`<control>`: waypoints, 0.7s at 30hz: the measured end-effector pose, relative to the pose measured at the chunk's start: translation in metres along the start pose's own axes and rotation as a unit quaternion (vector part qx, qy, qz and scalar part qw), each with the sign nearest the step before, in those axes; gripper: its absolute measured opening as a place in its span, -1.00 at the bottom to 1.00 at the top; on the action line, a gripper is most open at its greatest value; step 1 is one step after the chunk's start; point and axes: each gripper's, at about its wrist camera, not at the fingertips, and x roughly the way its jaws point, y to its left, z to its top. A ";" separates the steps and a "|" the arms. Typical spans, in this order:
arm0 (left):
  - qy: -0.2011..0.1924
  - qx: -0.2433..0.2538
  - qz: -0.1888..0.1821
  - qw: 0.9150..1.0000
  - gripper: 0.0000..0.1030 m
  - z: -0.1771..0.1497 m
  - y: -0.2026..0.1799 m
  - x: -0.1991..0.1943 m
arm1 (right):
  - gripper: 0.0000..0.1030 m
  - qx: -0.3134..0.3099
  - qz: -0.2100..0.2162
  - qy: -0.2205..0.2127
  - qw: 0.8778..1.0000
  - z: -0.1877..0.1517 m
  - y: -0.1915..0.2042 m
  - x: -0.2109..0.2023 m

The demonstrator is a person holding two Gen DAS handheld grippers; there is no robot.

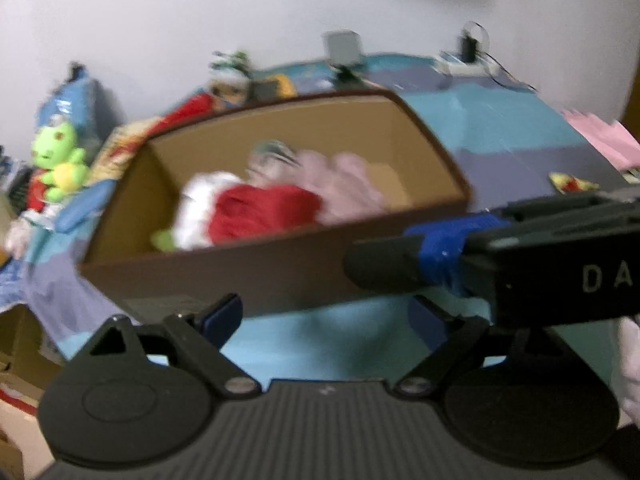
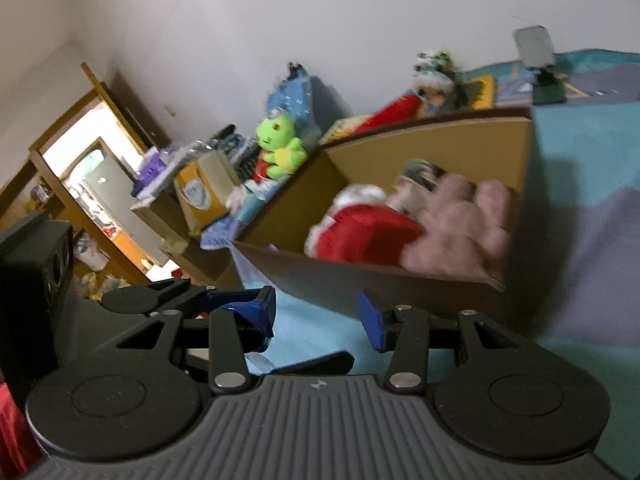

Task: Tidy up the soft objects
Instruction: 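Move the right gripper to the red printed cloth and grasp it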

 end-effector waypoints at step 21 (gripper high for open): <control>-0.003 0.153 -0.218 0.964 0.74 0.041 -0.215 0.066 | -0.40 0.191 -0.208 -0.080 0.956 -0.060 -0.145 -0.160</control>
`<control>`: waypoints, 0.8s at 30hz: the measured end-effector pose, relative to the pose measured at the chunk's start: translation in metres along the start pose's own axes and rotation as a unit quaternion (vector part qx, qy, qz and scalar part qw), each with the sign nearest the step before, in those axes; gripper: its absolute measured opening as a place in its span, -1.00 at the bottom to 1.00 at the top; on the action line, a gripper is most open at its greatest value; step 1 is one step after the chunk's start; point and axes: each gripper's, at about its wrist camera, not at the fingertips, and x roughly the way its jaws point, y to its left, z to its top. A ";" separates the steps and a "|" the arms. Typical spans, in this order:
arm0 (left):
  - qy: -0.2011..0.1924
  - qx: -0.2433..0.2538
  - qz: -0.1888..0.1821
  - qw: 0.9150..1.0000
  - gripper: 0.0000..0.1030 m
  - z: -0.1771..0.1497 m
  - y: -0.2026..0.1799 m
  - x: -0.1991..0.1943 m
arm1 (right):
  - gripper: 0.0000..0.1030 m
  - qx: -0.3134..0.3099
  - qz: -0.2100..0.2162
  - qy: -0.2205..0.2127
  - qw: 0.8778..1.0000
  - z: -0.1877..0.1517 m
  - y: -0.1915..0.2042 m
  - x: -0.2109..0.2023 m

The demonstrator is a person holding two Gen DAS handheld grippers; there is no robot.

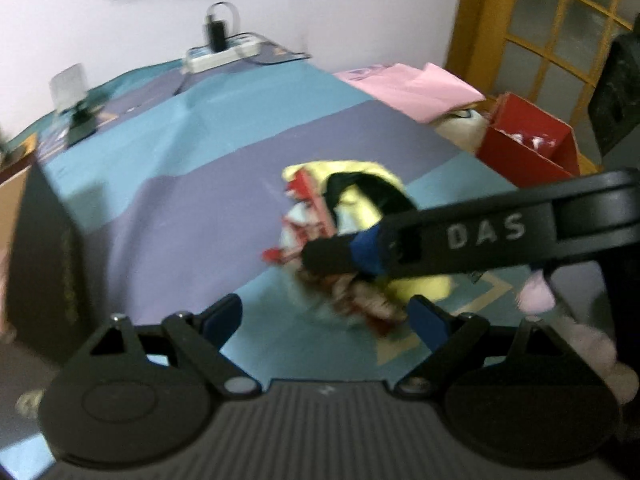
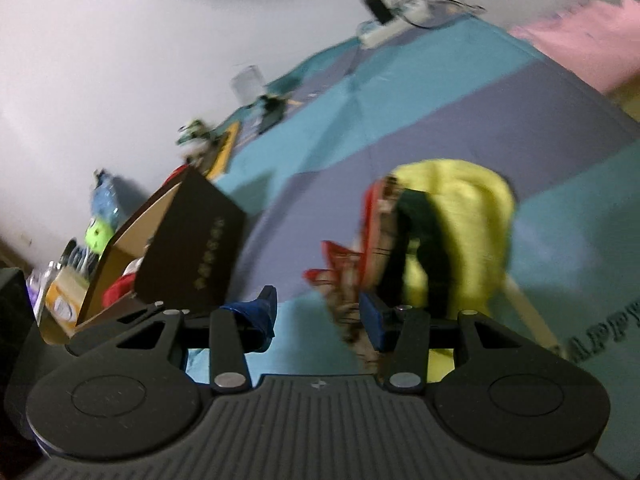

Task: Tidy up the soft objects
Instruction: 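Move the right gripper to the red printed cloth and grasp it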

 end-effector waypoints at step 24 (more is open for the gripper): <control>-0.003 -0.007 -0.032 0.999 0.05 0.013 0.006 0.038 | -0.54 0.021 0.048 0.010 0.999 0.025 -0.036 0.023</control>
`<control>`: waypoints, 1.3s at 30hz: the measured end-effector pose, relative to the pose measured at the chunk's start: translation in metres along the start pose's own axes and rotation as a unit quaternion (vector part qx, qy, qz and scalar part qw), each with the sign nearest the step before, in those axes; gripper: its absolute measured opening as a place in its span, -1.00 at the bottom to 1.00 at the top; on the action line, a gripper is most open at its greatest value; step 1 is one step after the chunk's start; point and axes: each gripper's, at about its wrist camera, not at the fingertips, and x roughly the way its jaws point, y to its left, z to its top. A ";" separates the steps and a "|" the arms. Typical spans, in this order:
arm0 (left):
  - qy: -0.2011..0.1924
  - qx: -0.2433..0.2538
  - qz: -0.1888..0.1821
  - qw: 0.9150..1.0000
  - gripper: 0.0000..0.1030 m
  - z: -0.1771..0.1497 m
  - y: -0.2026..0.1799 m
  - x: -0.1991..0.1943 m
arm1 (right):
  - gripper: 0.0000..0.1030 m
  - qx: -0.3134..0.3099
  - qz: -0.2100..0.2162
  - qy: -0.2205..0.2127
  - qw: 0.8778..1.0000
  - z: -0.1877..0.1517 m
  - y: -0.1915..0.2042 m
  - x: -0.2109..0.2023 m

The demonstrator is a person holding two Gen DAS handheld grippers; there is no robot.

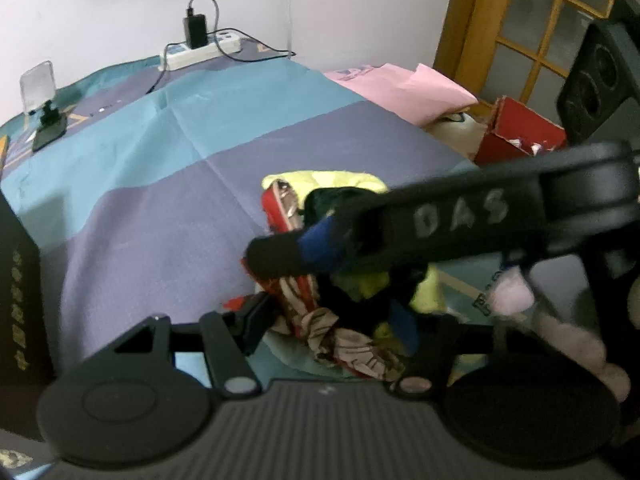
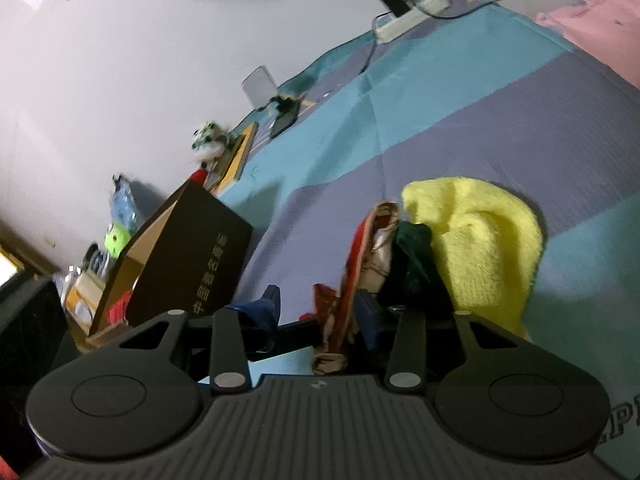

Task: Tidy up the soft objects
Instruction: 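Move the right gripper to the red printed cloth and grasp it, then carry the red printed cloth into the brown box and release it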

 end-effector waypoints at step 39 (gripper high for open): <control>-0.108 -0.035 0.035 0.993 -0.72 -0.042 0.042 -0.150 | -1.00 -0.138 0.115 -0.006 0.984 -0.028 0.105 -0.003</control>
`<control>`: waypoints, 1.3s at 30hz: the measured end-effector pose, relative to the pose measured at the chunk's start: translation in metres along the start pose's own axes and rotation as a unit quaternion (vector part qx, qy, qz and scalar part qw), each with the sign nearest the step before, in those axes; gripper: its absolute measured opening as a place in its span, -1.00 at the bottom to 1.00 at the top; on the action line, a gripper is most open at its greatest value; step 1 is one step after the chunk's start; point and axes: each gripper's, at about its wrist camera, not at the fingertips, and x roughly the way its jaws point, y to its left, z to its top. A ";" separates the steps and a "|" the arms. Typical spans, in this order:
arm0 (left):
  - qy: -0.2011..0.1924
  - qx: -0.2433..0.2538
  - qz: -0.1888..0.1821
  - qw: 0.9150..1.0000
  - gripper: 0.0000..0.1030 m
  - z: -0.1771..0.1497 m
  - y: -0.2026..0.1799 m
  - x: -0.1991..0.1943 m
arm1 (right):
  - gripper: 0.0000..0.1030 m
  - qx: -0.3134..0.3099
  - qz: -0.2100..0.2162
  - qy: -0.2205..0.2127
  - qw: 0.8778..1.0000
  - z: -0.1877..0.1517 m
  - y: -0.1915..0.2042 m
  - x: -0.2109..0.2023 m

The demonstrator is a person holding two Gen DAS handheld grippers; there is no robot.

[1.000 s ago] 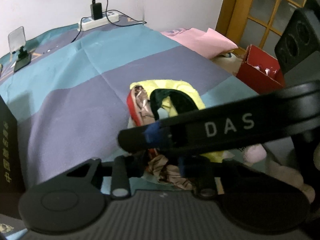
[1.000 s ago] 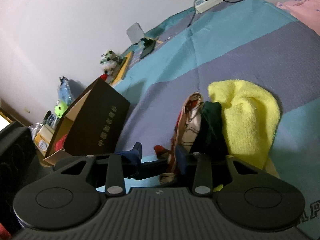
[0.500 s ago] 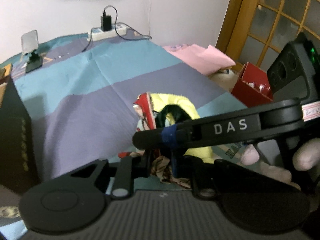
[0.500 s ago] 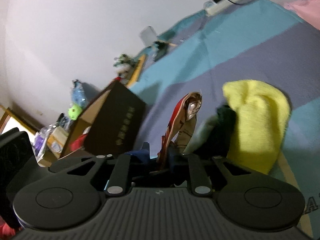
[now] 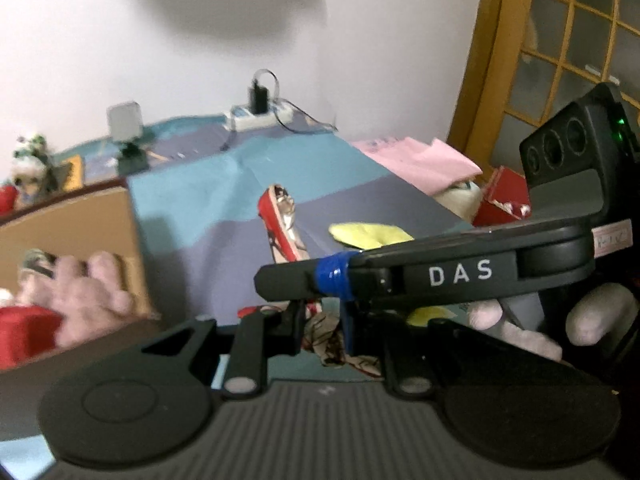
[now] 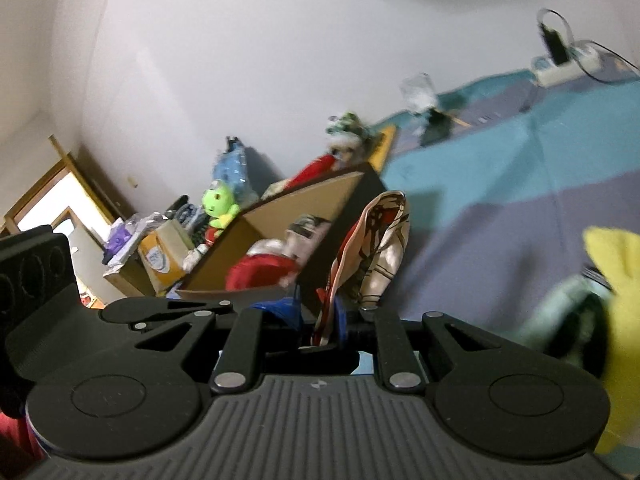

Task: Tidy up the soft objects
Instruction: 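Carry the red printed cloth into the brown box and release it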

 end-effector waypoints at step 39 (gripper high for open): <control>0.027 -0.076 0.101 0.992 -0.26 -0.035 0.262 -0.043 | -0.88 -0.057 -0.038 0.031 0.997 0.032 0.128 0.239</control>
